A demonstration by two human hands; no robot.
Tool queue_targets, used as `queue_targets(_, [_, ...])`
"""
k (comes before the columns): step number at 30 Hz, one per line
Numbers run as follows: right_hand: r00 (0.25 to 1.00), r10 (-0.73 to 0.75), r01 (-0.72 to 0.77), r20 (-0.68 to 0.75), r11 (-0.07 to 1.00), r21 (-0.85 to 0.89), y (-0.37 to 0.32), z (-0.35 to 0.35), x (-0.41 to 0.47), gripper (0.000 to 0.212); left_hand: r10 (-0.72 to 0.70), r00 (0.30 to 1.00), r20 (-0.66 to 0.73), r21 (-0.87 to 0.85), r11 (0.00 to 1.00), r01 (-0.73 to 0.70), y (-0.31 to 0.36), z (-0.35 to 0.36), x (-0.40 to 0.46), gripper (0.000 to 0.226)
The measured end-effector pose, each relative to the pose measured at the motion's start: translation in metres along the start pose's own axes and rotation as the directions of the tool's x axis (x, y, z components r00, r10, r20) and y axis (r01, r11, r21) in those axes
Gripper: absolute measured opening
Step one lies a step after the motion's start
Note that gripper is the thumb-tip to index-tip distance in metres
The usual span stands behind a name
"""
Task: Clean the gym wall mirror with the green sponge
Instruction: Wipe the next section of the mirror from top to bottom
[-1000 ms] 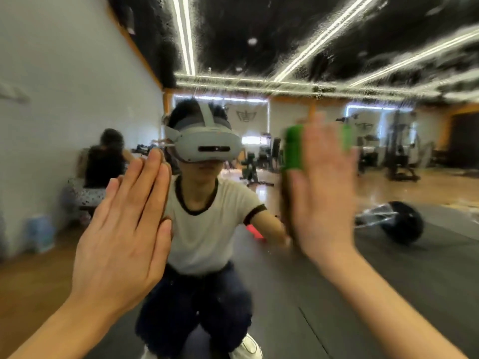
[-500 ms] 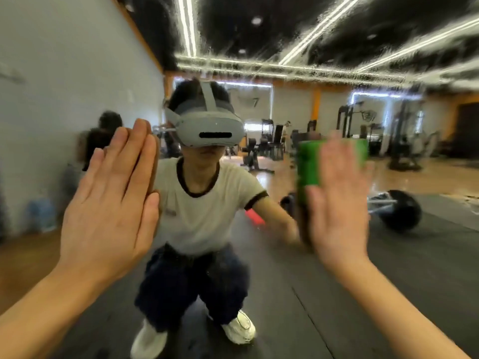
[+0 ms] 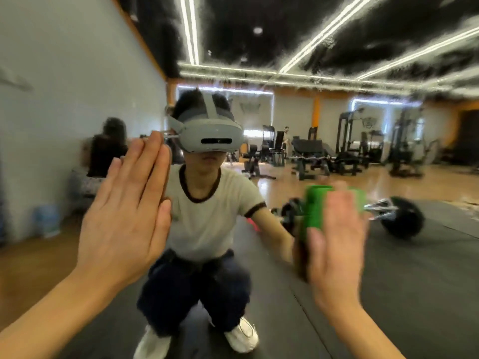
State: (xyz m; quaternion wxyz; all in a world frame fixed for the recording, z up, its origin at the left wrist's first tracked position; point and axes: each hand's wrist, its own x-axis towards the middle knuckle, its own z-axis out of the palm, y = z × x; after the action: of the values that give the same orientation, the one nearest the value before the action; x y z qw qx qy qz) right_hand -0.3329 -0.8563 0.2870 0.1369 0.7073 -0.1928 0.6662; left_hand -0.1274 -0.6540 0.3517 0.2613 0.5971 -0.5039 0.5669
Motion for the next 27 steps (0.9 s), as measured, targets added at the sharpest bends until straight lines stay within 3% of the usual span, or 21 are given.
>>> queue_targets(2, [0.926, 0.360, -0.347, -0.109, 0.930, 0.122, 0.008, -0.010, 0.001, 0.060, -0.016, 1.000, 0.013, 0.018, 1.000, 0.015, 0.000, 0.001, 0.001, 0.065])
queue_targets(3, [0.876, 0.475, -0.465, -0.088, 0.878, 0.113, -0.007, -0.001, 0.008, 0.060, -0.017, 1.000, 0.015, 0.019, 1.000, 0.017, -0.001, 0.000, 0.001, 0.064])
queue_targets(4, [0.878, 0.473, -0.467, -0.067, 0.879, 0.097, -0.036, 0.012, 0.013, 0.060, -0.016, 1.000, 0.017, 0.017, 1.000, 0.016, -0.002, 0.000, 0.002, 0.064])
queue_targets(6, [0.991, 0.131, -0.133, 0.031, 0.987, 0.089, -0.100, 0.032, 0.013, 0.056, -0.011, 1.000, 0.024, -0.003, 1.000, 0.011, -0.002, -0.002, 0.001, 0.064])
queue_targets(7, [0.993, -0.088, 0.081, 0.081, 0.993, 0.092, -0.121, 0.036, 0.012, 0.054, -0.003, 1.000, 0.031, -0.027, 1.000, 0.004, -0.001, -0.003, 0.001, 0.064])
queue_targets(8, [0.952, -0.285, 0.277, 0.112, 0.957, 0.087, -0.130, 0.039, 0.014, 0.051, 0.007, 0.999, 0.036, -0.055, 0.998, -0.005, -0.002, -0.005, 0.001, 0.065])
queue_targets(10, [0.856, -0.498, 0.500, 0.136, 0.866, 0.022, -0.114, 0.034, 0.034, 0.051, 0.019, 0.999, 0.036, -0.083, 0.996, -0.016, -0.009, -0.013, -0.002, 0.066])
queue_targets(12, [0.901, -0.423, 0.428, 0.099, 0.903, -0.035, -0.066, 0.022, 0.046, 0.051, -0.011, 1.000, 0.027, -0.044, 0.999, 0.012, -0.030, -0.025, -0.009, 0.063])
queue_targets(14, [0.998, -0.068, 0.067, 0.020, 0.997, 0.024, -0.018, 0.003, 0.054, 0.053, -0.115, 0.993, 0.035, -0.014, 0.993, 0.116, -0.055, -0.037, -0.018, 0.062])
queue_targets(16, [0.975, 0.215, -0.207, -0.063, 0.972, 0.108, -0.006, -0.003, 0.064, 0.054, -0.222, 0.973, 0.056, -0.021, 0.974, 0.224, -0.073, -0.043, -0.027, 0.063])
queue_targets(17, [0.959, 0.266, -0.257, -0.100, 0.961, 0.100, -0.022, 0.003, 0.070, 0.055, -0.235, 0.970, 0.058, -0.018, 0.971, 0.237, -0.080, -0.041, -0.030, 0.064])
queue_targets(19, [0.978, 0.177, -0.174, -0.107, 0.984, 0.031, -0.076, 0.022, 0.085, 0.058, -0.245, 0.968, 0.052, 0.003, 0.970, 0.245, -0.092, -0.026, -0.037, 0.067])
queue_targets(21, [0.993, -0.106, 0.105, -0.054, 0.994, -0.016, -0.135, 0.043, 0.096, 0.060, -0.259, 0.963, 0.075, -0.031, 0.965, 0.262, -0.097, -0.017, -0.039, 0.068])
queue_targets(23, [0.903, -0.427, 0.427, 0.041, 0.904, 0.016, -0.162, 0.050, 0.106, 0.056, -0.226, 0.973, 0.056, -0.017, 0.974, 0.227, -0.102, -0.015, -0.041, 0.068])
queue_targets(24, [0.851, -0.519, 0.520, 0.077, 0.854, 0.014, -0.158, 0.046, 0.114, 0.055, -0.201, 0.979, 0.043, -0.004, 0.979, 0.202, -0.101, -0.018, -0.041, 0.068])
queue_targets(25, [0.826, -0.558, 0.559, 0.081, 0.829, 0.005, -0.144, 0.040, 0.120, 0.054, -0.175, 0.984, 0.027, 0.001, 0.985, 0.175, -0.099, -0.023, -0.040, 0.068])
queue_targets(27, [0.902, -0.427, 0.424, 0.068, 0.904, 0.057, -0.092, 0.018, 0.127, 0.055, -0.151, 0.989, -0.007, -0.004, 0.989, 0.151, -0.093, -0.029, -0.037, 0.066])
